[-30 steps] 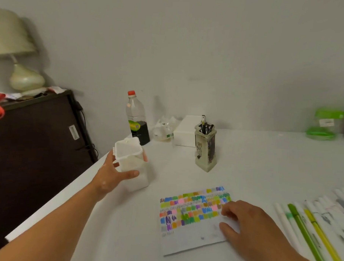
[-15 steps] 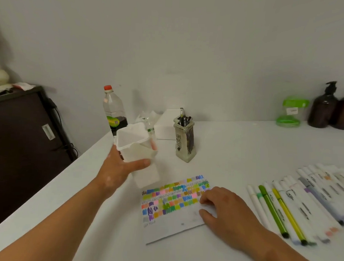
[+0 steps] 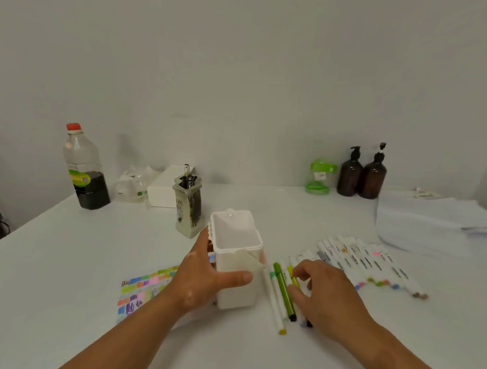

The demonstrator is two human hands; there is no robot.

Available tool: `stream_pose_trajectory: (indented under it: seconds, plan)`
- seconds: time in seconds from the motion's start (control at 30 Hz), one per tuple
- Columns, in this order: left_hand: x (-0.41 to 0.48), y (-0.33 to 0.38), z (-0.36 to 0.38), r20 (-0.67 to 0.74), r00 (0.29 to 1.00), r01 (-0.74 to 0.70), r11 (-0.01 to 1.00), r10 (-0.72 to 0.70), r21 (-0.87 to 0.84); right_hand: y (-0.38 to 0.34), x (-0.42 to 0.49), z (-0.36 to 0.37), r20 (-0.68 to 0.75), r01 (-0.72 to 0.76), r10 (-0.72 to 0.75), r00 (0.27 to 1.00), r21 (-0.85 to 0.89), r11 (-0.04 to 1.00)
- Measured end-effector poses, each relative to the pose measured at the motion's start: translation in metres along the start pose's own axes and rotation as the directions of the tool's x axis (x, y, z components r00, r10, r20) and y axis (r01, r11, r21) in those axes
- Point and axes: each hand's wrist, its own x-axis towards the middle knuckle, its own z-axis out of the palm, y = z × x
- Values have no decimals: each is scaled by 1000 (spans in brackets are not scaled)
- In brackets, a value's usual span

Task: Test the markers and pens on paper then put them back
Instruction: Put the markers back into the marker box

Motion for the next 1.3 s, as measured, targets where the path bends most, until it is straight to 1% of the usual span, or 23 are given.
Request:
stream_pose_trajectory:
  seconds: [0.2,0.3,0.4,0.63,0.97,1.17,1.3]
  plan:
    - [-1,-17,8,-23,1000,18,1000,-18,-13,1,11,0,70,-99,113,991,-172,980]
    - [1,-21,9,-16,1000,-3,1000,4,4,-8,20,9,111,-109,149,983,-307,945]
    - [1,-25,9,-10,1000,-7,1000,7,-6,-16,28,19,130,-118,180,975,-380,917]
    - [2,-41,-4,-111,994,-1,999,-2,-33,-34,45,25,221,-135,216,951,-330,934]
    - [0,-47,-9,-116,993,-5,997,-4,-74,-50,54,43,237,-120,186,954,-266,956]
    - [-1,-44,-8,-110,994,5,999,-9,-43,-42,57,36,239,-136,201,950,-260,956]
    - [0,-45,-7,-96,995,19,998,-25,-64,-37,55,31,266,-179,229,936,-200,963]
